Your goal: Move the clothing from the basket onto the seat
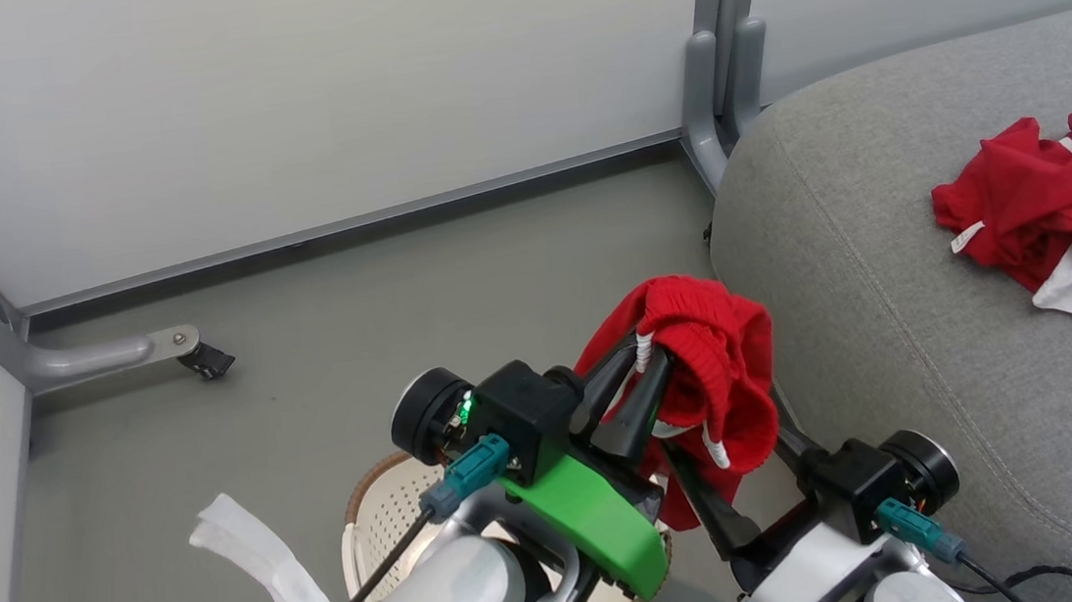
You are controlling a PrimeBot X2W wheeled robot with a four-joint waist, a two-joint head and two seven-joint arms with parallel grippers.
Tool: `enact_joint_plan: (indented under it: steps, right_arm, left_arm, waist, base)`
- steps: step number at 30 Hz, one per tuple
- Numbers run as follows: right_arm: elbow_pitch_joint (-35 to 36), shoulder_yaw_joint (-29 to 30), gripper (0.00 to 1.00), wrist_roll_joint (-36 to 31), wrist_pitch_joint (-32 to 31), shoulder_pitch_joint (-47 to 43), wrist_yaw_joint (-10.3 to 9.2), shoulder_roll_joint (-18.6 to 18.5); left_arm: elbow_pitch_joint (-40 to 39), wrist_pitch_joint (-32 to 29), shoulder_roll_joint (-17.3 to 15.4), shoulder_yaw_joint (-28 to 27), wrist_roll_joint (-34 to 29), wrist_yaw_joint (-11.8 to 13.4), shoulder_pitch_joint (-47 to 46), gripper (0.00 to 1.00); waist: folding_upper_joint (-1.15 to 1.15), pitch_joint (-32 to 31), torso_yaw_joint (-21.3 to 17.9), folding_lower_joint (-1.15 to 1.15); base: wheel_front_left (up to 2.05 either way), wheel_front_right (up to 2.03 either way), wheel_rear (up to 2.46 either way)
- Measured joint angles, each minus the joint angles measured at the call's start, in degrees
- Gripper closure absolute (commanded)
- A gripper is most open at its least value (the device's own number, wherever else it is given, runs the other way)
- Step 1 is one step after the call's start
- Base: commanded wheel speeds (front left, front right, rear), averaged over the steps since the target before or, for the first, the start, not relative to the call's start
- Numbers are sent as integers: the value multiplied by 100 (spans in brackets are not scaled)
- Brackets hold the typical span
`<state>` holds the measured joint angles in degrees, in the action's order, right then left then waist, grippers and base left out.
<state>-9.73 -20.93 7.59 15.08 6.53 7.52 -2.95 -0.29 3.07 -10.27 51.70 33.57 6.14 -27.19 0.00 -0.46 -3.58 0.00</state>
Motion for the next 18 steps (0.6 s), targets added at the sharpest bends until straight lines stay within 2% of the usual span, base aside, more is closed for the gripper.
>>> enact_joint_plan:
  steps: [1, 15, 16, 17, 18]
  right_arm:
    - [11, -1, 100, 2, 0, 1, 0, 0]
    - [74, -140, 100, 62, 0, 13, 0, -9]
    - [80, -140, 100, 74, 0, 13, 0, -10]
    - [87, -140, 100, 81, 0, 13, 0, -12]
    - [111, -140, 100, 108, 0, 11, 0, -14]
  left_arm:
    - [-16, -5, -1, 11, 0, 0, 1, 100]
    - [18, -57, -118, 38, 0, 103, 17, 100]
    - [29, -57, -122, 34, 0, 129, 20, 34]
    - [35, -70, -125, 32, 0, 146, 25, 0]
    - [41, -93, -131, 29, 1, 156, 40, 0]
  waist:
    - [0, 3, 5, 0]
    - [0, 93, -1, 0]
    - [0, 100, -6, 0]
    - [0, 106, -10, 0]
    - [0, 111, -14, 0]
  base:
    - [0, 0, 0]
    - [0, 0, 0]
    - [0, 0, 0]
    - [0, 0, 0]
    - [0, 0, 0]
